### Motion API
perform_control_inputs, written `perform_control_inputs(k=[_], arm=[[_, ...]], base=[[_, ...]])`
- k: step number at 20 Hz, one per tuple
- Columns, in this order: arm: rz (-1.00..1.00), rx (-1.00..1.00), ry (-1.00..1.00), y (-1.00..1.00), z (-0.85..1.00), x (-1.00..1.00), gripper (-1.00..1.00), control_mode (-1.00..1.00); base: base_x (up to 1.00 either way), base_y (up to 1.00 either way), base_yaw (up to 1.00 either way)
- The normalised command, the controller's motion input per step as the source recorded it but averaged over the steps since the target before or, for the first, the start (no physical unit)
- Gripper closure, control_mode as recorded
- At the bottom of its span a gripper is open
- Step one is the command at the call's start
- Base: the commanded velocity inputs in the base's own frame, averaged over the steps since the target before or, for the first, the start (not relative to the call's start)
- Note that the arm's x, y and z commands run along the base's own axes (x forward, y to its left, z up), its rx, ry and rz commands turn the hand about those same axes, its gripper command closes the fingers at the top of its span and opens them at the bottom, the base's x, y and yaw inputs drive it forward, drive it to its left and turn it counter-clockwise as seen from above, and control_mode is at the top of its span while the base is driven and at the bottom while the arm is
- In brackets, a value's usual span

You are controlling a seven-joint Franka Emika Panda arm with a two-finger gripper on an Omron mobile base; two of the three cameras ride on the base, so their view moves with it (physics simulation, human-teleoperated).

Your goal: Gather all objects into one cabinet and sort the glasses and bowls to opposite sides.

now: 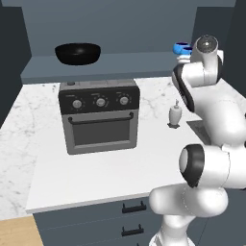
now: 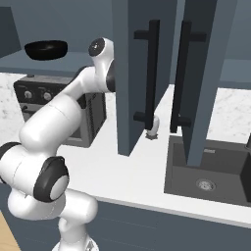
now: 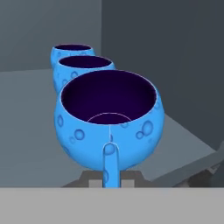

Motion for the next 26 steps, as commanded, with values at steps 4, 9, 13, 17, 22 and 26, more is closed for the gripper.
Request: perform_control_inputs(k=[4,9,13,17,22,26], arm=[[0.00,0.00,0.01,0.00,-0.04,0.18,1.00,-1.00],[0.00,0.00,0.00,0.00,-0.02,0.17,-1.00,-1.00],[0.00,0.00,0.00,0.00,0.00,0.00,-1.00,-1.00],[0.00,0.00,-0.05,0.01,0.00,-0.36,-1.00,-1.00],[0.00,-0.01,-0.14,0.36,0.00,-0.97,-1.00,-1.00],[0.00,-0.03,-0.14,0.74,0.00,-0.88,-1.00,-1.00]], base=[[0.00,0.00,0.00],[0.00,0.00,0.00],[0.00,0.00,0.00],[0.00,0.00,0.00],[0.00,0.00,0.00],[0.00,0.00,0.00]])
